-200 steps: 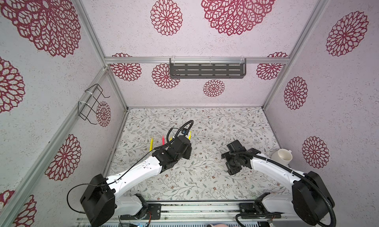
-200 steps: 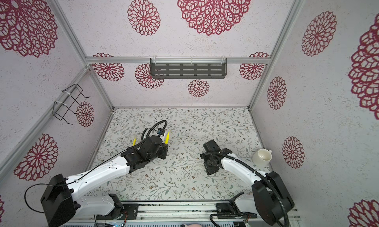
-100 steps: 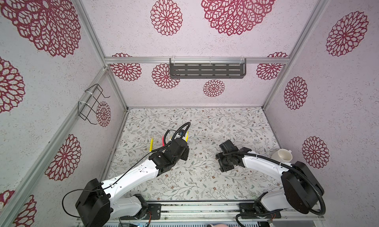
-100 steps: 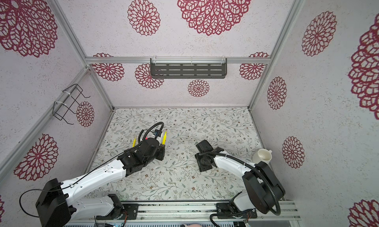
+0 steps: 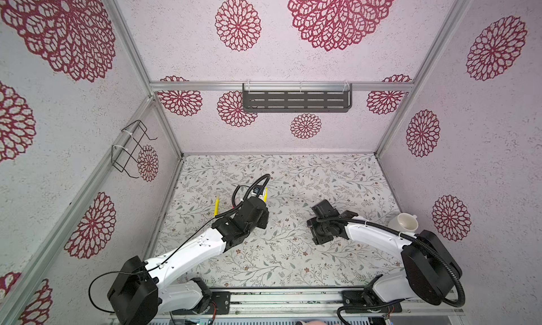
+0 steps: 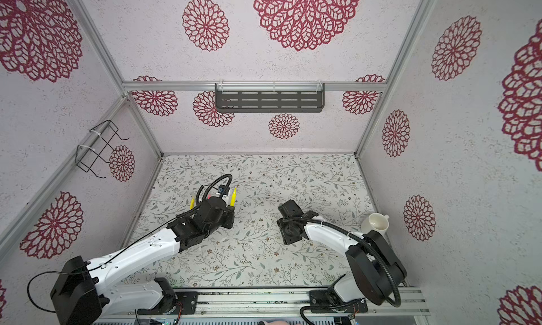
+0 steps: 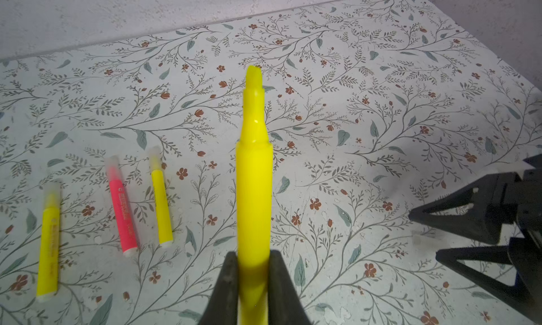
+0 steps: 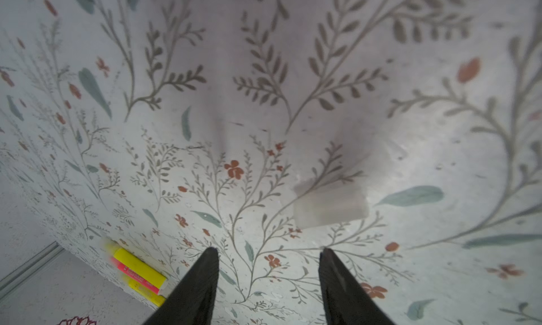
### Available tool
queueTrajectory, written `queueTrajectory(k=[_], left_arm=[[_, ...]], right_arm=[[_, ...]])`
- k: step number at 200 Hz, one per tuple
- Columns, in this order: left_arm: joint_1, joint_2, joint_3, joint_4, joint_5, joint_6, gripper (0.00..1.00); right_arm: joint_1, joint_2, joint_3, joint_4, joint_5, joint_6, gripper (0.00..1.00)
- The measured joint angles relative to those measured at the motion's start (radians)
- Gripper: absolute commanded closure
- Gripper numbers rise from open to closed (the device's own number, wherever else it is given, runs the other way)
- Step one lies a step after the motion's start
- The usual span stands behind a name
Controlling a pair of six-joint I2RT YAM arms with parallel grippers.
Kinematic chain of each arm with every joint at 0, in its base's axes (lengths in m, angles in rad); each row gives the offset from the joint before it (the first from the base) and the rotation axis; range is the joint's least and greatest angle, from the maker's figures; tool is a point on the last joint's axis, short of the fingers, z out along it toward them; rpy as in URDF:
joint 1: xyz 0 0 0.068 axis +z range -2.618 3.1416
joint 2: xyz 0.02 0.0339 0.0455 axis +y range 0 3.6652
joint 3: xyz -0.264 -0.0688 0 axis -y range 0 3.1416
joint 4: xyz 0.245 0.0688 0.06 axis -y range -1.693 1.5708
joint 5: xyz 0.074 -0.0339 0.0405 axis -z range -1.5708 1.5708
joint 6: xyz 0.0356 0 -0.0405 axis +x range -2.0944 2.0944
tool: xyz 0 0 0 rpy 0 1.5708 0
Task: Insert the pens into the pen caps
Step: 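Lower the open right gripper over the translucent cap on the table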
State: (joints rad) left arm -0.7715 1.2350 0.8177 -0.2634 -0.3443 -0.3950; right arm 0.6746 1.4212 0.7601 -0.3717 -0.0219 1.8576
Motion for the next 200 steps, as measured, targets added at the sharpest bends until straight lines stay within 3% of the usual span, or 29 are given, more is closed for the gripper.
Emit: queueTrajectory(k=[97,200], left_arm=[[0.022,-0.023,-0.026,0.016,0.022,-0.002,1.00],[0.053,-0.050,-0.049,0.018,0.044,-0.003,1.00]], right_arm=[[0.004,-0.008,-0.062,0.059,0.037,0.169,0.52],[-0.051,-0.007,-0.093,0.060,0.045,0.198,0.61]])
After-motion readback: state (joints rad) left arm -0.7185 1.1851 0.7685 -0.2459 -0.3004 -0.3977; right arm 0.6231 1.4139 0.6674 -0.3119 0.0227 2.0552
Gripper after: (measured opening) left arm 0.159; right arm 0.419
